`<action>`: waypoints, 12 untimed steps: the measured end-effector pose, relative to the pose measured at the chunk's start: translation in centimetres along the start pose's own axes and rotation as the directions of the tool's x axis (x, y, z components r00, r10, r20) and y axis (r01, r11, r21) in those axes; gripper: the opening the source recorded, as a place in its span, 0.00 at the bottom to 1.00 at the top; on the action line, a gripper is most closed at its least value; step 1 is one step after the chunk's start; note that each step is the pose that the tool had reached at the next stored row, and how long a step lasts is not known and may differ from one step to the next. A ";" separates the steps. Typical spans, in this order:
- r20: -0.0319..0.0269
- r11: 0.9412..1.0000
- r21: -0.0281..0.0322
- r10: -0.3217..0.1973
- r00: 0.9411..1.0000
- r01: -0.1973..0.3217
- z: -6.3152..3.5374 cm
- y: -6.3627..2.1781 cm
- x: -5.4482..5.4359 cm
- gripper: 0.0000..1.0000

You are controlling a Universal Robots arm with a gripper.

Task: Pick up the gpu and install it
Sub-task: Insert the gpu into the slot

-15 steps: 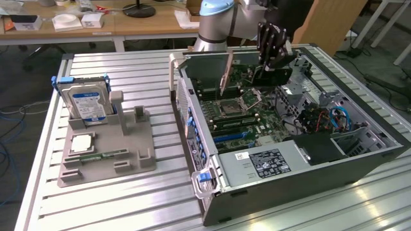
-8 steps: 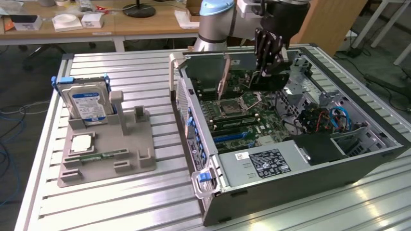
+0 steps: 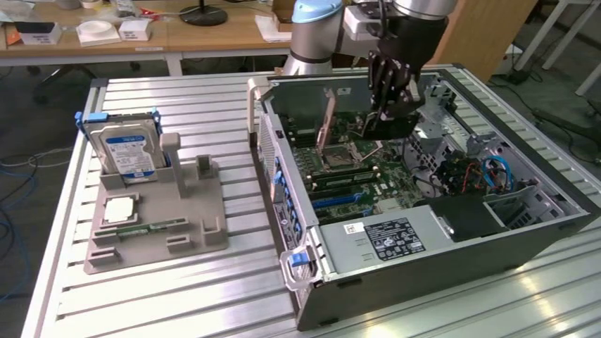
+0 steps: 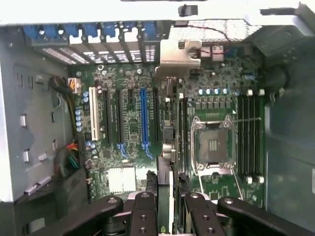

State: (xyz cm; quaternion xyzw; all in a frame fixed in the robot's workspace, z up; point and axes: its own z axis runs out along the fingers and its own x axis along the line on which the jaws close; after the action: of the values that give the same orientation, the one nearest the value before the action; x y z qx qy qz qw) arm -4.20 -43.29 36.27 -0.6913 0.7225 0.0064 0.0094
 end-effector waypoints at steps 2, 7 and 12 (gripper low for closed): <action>0.000 0.999 -0.001 -0.035 0.999 0.035 0.28 0.00 0.0 0.26; 0.000 0.999 -0.001 -0.052 0.999 0.052 0.54 -0.01 0.2 0.26; -0.002 0.999 -0.001 -0.052 0.999 0.052 0.67 -0.05 1.3 0.26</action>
State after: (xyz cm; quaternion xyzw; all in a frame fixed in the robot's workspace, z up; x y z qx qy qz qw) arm -4.20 -44.57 35.57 -0.7097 0.7044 0.0059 0.0086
